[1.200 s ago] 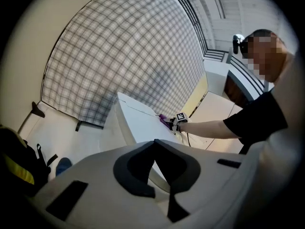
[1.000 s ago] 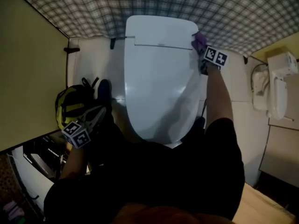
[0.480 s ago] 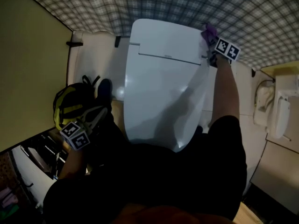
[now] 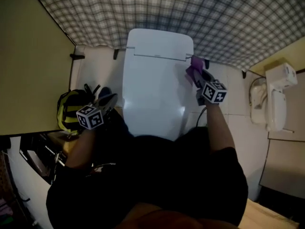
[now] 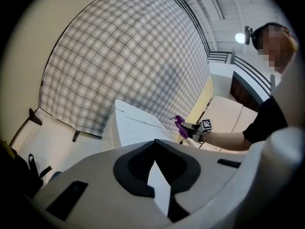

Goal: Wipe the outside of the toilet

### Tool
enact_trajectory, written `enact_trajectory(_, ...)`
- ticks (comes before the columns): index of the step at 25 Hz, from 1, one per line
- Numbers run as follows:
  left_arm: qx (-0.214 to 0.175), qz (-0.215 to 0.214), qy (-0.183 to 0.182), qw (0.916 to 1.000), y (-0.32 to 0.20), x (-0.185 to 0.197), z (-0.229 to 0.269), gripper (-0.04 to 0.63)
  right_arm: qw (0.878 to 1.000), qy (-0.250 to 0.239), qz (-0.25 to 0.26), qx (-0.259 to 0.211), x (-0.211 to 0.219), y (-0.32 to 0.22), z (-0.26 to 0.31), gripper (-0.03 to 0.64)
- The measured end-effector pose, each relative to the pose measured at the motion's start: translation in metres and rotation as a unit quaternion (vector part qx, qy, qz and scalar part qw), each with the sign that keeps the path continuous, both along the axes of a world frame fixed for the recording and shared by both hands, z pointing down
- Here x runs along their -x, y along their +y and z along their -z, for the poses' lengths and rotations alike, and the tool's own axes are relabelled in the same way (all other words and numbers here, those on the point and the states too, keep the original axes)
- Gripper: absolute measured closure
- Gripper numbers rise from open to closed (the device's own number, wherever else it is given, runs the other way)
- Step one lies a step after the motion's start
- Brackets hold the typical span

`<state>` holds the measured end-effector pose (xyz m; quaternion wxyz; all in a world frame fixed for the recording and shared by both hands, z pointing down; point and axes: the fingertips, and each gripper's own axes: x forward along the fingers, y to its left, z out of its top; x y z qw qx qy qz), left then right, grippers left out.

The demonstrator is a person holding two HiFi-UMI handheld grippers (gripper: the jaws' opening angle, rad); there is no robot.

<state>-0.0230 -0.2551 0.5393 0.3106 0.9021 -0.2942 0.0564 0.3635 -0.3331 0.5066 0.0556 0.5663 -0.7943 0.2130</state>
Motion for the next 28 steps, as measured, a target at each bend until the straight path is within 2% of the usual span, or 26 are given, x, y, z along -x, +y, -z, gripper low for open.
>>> enact_trajectory(4,-0.053,-0.028,-0.028,0.9978,0.016,-0.022,0.004,0.591,1.0,-0.023,0.015,0.002,0.059,0.102,-0.015,0.511)
enact_trajectory(7,-0.089,-0.02,-0.02,0.9956,0.034,-0.016,0.016,0.592,0.999,-0.016,0.042,0.026,0.105,0.161,-0.04,0.511)
enact_trajectory(11,-0.127,-0.01,0.012,0.9919,0.045,-0.005,0.041,0.592,0.997,0.0,0.073,0.025,0.14,0.186,-0.046,0.517)
enact_trajectory(13,-0.138,-0.028,-0.009,0.9901,0.054,-0.009,0.039,0.592,0.996,0.022,0.091,0.015,0.152,0.19,-0.04,0.52)
enact_trajectory(15,-0.128,-0.049,-0.044,0.9896,0.064,-0.013,0.025,0.592,0.993,0.045,0.106,0.008,0.161,0.196,-0.033,0.522)
enact_trajectory(17,-0.105,-0.058,-0.063,0.9908,0.065,-0.013,0.012,0.592,0.992,0.061,0.115,0.001,0.166,0.2,-0.028,0.522)
enact_trajectory(24,-0.067,-0.054,-0.053,0.9949,0.051,-0.011,-0.019,0.592,0.991,0.07,0.116,0.012,0.16,0.198,-0.048,0.522)
enact_trajectory(28,-0.072,-0.059,-0.062,0.9938,0.055,-0.013,-0.005,0.592,0.992,0.068,0.111,0.0,0.154,0.201,-0.03,0.522)
